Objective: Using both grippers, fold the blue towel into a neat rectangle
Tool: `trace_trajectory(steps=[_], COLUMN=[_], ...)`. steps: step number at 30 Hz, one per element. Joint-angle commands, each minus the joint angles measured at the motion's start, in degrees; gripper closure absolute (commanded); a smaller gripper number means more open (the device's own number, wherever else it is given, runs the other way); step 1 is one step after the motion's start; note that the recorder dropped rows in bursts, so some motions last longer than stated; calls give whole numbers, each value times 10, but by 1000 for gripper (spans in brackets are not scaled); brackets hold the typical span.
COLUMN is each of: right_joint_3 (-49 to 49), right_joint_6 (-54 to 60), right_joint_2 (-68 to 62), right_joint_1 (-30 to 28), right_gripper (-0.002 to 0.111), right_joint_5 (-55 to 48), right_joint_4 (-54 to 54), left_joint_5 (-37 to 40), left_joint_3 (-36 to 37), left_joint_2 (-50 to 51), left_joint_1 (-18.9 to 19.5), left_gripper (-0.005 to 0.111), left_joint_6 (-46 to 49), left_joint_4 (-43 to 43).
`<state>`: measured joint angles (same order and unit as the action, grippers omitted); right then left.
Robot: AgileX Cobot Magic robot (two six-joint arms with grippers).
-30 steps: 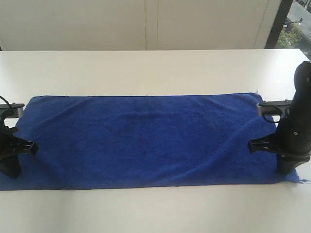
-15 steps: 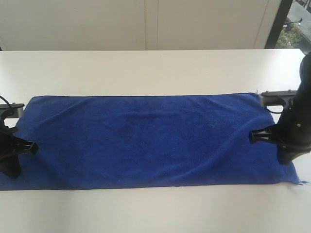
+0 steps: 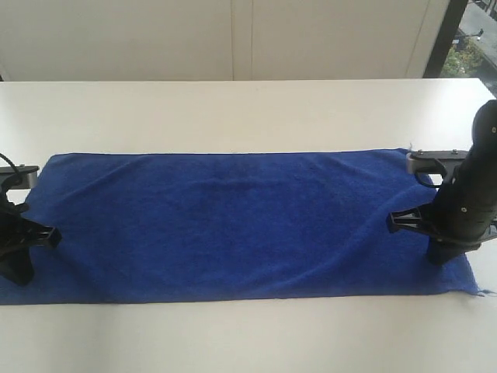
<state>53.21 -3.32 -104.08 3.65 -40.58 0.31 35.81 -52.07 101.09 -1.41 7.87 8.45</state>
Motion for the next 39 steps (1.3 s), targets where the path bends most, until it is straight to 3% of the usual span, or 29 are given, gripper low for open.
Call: trace_trajectory(steps=[1,18,27,39], right_joint_3=[-4,-4,-4,-4], right_joint_6=[6,-25,-14,-14], right_joint_2=[-13,-13,15,26], right_joint_1=[-1,-1,-1,-1], right_gripper=[108,108,108,108], right_joint_5=[-26,-56,13,21], right_joint_4=[-3,-35,-13,-13], left_joint_5=[-13,-9,17,35], left_joint_3=[8,8,1,-8], left_joint_2=[18,18,11,9], left_joint_1=[1,1,1,1], left_gripper=[107,107,107,107], left_joint_6=[-4,-4,-4,-4], left_joint_4=[4,4,3,-27])
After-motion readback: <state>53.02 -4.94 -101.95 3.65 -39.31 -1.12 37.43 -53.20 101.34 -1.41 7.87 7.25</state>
